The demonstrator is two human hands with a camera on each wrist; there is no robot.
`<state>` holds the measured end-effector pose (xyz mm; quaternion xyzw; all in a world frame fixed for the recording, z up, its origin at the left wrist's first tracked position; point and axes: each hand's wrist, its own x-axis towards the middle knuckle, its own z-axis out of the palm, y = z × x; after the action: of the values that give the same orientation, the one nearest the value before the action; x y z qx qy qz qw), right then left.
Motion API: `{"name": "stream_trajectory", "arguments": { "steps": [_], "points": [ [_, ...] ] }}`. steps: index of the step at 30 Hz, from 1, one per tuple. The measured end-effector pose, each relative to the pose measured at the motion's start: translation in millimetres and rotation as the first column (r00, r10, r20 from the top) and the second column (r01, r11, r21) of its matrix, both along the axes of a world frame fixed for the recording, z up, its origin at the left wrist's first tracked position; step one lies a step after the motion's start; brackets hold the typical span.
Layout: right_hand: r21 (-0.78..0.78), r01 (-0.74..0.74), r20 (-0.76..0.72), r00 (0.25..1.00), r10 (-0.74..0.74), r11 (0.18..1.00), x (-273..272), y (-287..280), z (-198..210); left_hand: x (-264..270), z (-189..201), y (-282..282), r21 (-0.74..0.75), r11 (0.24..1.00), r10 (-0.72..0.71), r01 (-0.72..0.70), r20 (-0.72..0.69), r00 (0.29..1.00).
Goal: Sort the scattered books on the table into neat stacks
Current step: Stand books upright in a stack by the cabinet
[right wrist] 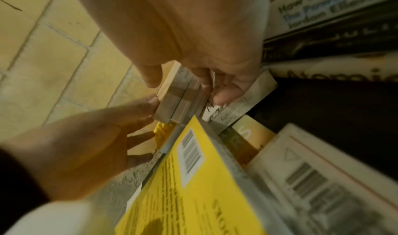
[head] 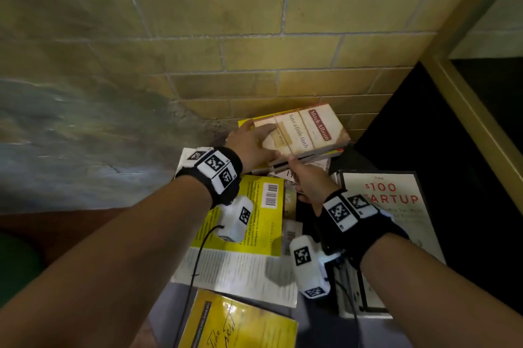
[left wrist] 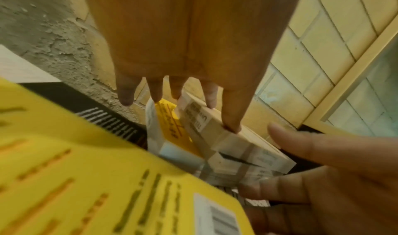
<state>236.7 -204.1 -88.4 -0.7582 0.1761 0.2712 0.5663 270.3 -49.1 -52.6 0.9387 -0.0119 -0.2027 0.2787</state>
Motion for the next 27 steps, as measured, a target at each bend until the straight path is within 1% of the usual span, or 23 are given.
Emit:
{"name": "stream_trajectory", "arguments": {
  "steps": [4,6,8,9,11,12,14,16,17,18,20,22,25,27],
  "points": [
    [-0.013,-0.007,-0.004,1.0,0.007,1.0,-1.1,-2.5,1.2,-0.8,2.9,-4.3,0.05,0.998,-0.028,0.026,0.032,0.999],
    [-0.014,-0.026,-0.021,0.999,0.026,1.0,-5.1,-1.6,0.2,-0.7,1.0,-3.6,0.031,0.999,-0.025,0.024,0.028,0.999],
    [-0.01,-0.053,-0.029,0.998,0.053,0.999,-13.1,-0.8,-2.8,-4.4,-3.9,1.2,-0.02,1.0,0.004,-0.004,0.015,1.0],
    [0.01,-0.072,-0.041,0.997,0.072,0.997,-17.6,-0.5,-5.5,-9.4,-3.5,5.1,-0.069,0.997,0.036,-0.035,0.006,0.999],
    [0.106,-0.102,-0.044,0.993,0.107,0.989,-27.2,1.6,-8.8,-23.0,-2.8,18.3,-0.158,0.98,0.124,-0.118,0.026,0.992],
    [0.154,-0.113,-0.04,0.992,0.12,0.982,-31.7,3.3,-9.3,-31.7,-4.4,27.8,-0.171,0.973,0.168,-0.155,0.062,0.984],
    [0.169,-0.137,-0.021,0.99,0.143,0.976,-37.7,5.2,-11.6,-52.5,-13.2,51.7,-0.099,0.965,0.254,-0.243,0.117,0.96],
    [0.143,-0.127,0.004,0.992,0.128,0.982,-41.8,7.0,-9.3,-75.7,-23.8,72.7,0.02,0.944,0.327,-0.331,0.1,0.94],
    [0.132,-0.115,0.019,0.993,0.114,0.985,-44.2,8.9,-6.2,-86.8,-28.2,78.7,0.037,0.932,0.358,-0.361,0.083,0.93],
    [0.125,-0.108,0.044,0.994,0.104,0.986,-45.8,10.9,-5.3,-96.1,-31.1,81.9,0.015,0.921,0.387,-0.389,0.071,0.919],
    [0.095,-0.117,0.115,0.988,0.106,0.989,-51.5,16.6,-1.1,-108.7,-33.0,83.7,-0.08,0.893,0.448,-0.443,0.072,0.891],
    [0.103,-0.105,0.179,0.98,0.085,0.989,-57.9,22.6,5.4,-114.7,-31.2,83.6,-0.157,0.868,0.489,-0.471,0.102,0.866],
    [0.192,-0.065,0.234,0.972,0.019,0.979,-68.0,30.5,17.0,-121.0,-26.6,83.9,-0.263,0.817,0.554,-0.513,0.11,0.825],
    [0.264,-0.057,0.325,0.945,-0.033,0.963,-75.9,36.1,30.2,-123.1,-22.2,86.2,-0.364,0.76,0.607,-0.539,0.101,0.788]
  ]
}}
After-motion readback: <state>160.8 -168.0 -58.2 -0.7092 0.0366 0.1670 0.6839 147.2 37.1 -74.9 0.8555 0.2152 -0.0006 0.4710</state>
